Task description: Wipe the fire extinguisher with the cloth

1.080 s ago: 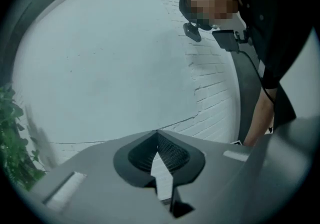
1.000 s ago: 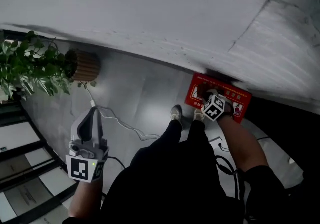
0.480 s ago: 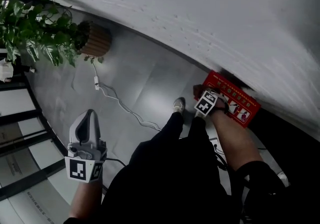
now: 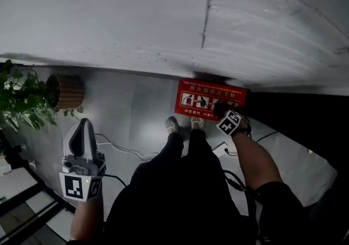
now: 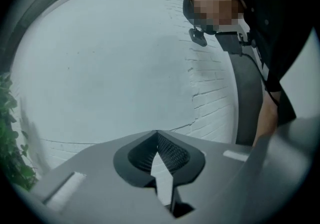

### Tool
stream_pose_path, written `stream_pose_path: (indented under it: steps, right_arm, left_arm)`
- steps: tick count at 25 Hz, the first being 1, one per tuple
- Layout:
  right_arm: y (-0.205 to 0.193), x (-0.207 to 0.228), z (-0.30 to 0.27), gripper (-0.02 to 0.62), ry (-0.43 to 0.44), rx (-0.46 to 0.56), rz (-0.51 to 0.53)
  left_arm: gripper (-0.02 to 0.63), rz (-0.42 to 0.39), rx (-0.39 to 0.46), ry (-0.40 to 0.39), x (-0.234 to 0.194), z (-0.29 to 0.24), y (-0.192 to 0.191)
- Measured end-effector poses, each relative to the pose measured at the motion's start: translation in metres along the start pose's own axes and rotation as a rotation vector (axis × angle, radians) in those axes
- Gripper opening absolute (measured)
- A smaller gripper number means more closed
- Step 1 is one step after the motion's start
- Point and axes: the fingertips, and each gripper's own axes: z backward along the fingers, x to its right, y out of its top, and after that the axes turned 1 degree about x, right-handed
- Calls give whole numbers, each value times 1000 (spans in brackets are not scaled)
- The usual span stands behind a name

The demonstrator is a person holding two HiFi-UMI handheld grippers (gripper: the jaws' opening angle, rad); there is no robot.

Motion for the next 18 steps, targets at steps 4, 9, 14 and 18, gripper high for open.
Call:
stream_pose_path:
  steps: [4,9,14,18]
  right_arm:
    - [-72,23,12,86,-53,-54,-165]
    - [-90,31,32,86,-109,-35,-167]
    - [-1,3,17,86,-55,62,24]
    - [97,-36,-5,86,7,136,225]
  left_arm:
    - [0,-2,27,-87,18,-26,4]
    - [0,-2,24,-119,24,-27,0]
    - [0,56,10,-35,9,-10,-9]
    - [0,22,-25,47,-10,23,-11]
